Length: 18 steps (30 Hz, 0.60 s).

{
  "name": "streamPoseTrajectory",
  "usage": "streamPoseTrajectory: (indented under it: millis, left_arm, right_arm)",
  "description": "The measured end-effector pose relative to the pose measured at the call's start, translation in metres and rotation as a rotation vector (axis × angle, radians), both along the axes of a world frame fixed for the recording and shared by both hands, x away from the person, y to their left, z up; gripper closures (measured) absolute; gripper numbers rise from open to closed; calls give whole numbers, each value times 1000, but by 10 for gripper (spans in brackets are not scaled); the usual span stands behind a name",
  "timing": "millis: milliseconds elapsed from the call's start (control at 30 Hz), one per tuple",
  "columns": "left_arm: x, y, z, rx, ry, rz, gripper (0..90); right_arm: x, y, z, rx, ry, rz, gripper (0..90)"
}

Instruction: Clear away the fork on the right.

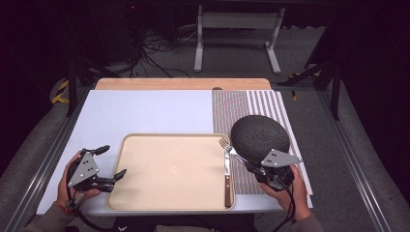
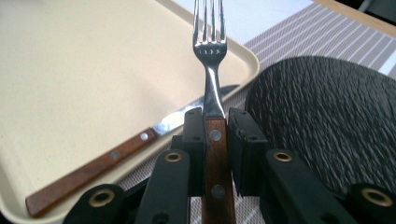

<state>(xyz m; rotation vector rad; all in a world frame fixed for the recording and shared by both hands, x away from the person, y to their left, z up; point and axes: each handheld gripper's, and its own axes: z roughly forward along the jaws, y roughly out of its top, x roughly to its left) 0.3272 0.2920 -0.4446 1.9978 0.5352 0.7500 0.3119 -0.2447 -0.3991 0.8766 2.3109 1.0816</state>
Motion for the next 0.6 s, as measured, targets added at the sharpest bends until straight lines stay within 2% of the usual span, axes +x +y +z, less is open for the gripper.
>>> streamPoseTrajectory:
  millis: [33, 233, 600]
  left_arm:
    - [0, 0, 0, -1, -1, -1, 65]
    - [0, 1, 0, -8, -1, -5, 66]
    - [-2, 3, 2, -16, -5, -9, 65]
  right_arm:
    - [2, 7, 3, 1, -7, 9, 779]
    - [6, 24, 8, -6, -22, 30, 779]
    - [12, 51, 14, 3, -20, 56, 779]
